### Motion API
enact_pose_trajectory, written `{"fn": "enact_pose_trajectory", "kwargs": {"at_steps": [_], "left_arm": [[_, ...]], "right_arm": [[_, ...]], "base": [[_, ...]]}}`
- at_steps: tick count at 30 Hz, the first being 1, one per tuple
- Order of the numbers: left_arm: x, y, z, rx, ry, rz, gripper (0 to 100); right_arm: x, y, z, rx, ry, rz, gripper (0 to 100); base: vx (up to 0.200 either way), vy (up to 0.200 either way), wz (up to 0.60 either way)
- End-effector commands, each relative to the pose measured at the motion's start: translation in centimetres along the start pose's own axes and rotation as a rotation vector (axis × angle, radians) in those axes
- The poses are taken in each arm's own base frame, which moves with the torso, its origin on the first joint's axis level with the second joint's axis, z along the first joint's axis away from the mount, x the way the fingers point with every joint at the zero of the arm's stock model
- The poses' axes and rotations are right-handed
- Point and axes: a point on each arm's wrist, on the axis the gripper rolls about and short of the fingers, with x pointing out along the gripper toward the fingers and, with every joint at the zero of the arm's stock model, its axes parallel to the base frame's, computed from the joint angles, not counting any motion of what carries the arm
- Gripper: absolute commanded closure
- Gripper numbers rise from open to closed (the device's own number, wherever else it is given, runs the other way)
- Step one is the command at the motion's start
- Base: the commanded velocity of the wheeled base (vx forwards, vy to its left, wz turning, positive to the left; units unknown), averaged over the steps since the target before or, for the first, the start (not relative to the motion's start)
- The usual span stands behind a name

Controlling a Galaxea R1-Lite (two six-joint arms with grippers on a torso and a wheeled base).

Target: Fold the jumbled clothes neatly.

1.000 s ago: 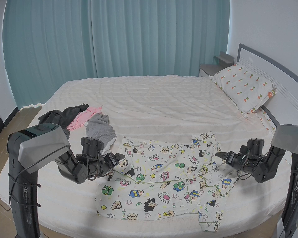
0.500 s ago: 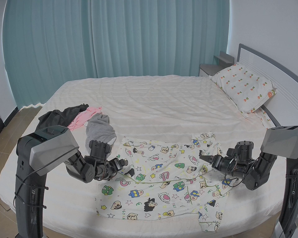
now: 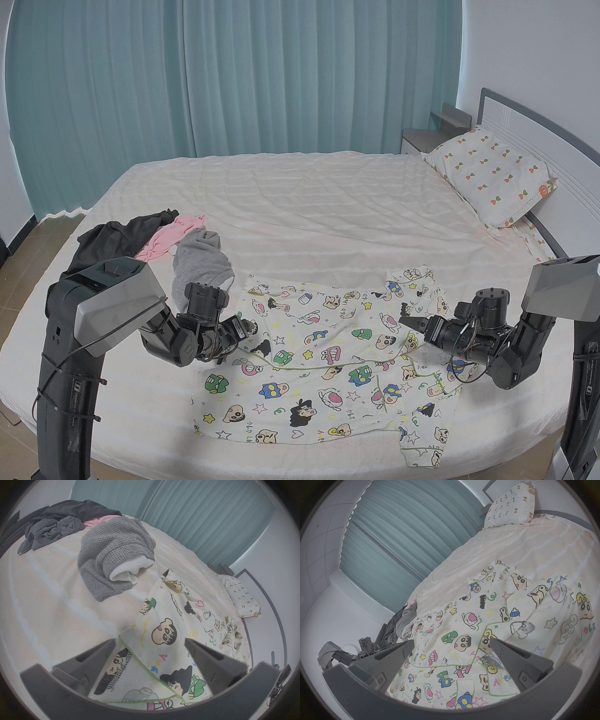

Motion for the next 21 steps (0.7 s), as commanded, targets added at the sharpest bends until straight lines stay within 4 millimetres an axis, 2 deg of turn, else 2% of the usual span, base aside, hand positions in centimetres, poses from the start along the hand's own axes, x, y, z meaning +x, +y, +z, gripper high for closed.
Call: {"fn": "enact_pose_trajectory", "kwargs": {"at_steps": [1,11,16,21], "left_arm": [[0.2,0.1,-0.1,0.0,0.001,0.004,100],[0.0,0.5,0.3,-0.007,-0.021,0.03,100],[-0.9,0.4,0.4,-0.004,-0.03,0.038,100],[-0.7,1.0,0.9,0.031,-0.036,0.051,100]], "right_arm": [[0.0,0.1,-0.1,-0.002,0.003,0.003,0],[-0.1,0.1,-0.2,-0.001,0.006,0.002,0],[-0.2,0.2,-0.2,-0.001,0.008,0.001,0],[-0.2,0.2,-0.2,-0.005,-0.001,0.008,0]], "base": [[0.0,0.0,0.0],[0.0,0.0,0.0],[0.0,0.0,0.0],[0.0,0.0,0.0]]}}
